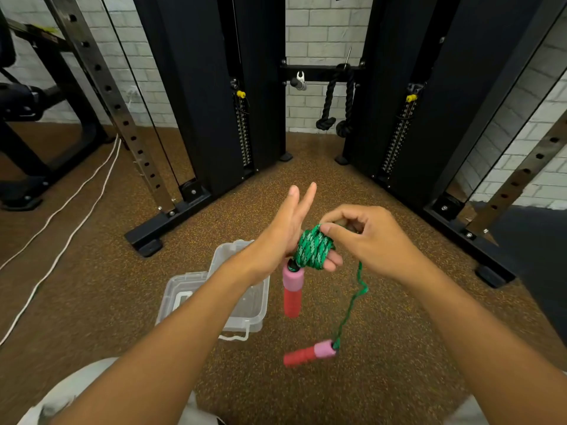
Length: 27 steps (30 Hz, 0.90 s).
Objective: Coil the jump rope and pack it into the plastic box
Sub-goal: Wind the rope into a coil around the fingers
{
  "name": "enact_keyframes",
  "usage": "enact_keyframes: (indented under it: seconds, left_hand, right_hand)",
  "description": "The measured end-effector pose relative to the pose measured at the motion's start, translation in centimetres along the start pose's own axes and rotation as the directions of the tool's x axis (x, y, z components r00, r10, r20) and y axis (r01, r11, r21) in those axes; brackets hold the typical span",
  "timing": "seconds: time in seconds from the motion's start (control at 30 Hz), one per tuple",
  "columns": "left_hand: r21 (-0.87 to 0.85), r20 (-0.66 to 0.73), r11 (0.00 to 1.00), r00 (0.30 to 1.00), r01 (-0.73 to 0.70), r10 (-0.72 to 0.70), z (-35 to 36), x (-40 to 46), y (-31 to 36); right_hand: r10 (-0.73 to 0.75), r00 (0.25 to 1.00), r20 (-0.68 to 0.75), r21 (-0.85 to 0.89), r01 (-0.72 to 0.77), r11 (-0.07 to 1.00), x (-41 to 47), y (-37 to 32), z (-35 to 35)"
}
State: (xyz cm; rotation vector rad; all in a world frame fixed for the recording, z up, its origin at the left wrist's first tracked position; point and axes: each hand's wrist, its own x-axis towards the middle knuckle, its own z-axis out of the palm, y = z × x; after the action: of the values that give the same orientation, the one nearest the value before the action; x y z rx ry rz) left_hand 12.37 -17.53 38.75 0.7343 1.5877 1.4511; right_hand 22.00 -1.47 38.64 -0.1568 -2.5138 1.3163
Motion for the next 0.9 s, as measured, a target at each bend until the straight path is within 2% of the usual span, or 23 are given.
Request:
enact_keyframes:
  seconds: [0.1,0.17,0.3,0.4,0.6,0.8,0.9]
  left_hand:
    - [-0.189,0.036,0.982,0.999,0.014,-0.007,-0.8,-0.4,0.0]
    - [-0.338,0.001,0.941,1.000,-0.020,0.022,-1.0,-0.3,0.0]
    - [-0.582,-0.095,0.803,0.991,-0.130,0.092,-1.7,-0.2,0.2]
    - [-0.644,-0.108,0.750,0.989,-0.150,0.105,-1.8,-0.4,0.5]
    - [-0.562,-0.184,0.804,0.977,-0.193,0.106,-2.0,0.0,-0.3]
    - [-0.265,-0.325,0.936,0.936,-0.231,0.139,-3.1,1.4,-1.6]
    - [-0.112,-0.357,0.980,0.927,-0.162,0.113,-2.5,1.7,-1.4]
  right_hand:
    - [0.046,0.999,-0.009,0.107,-0.044,0.993,0.2,0.6,-0.1]
    - [0.081,0.997,0.018,0.121,-0.083,0.989,0.3,1.1,0.0]
    - [0.113,0.991,0.075,-0.003,-0.113,0.994,0.1,1.5,0.7]
    - [0.135,0.983,0.125,-0.072,-0.127,0.989,0.0,1.4,1.1]
    - [0.107,0.973,0.202,-0.215,-0.063,0.975,-0.2,0.4,1.8]
    - [0.086,0.972,0.220,-0.260,-0.027,0.965,-0.3,-1.1,0.9]
    - [0.038,0.976,0.214,-0.232,0.013,0.973,-0.5,-1.5,0.7]
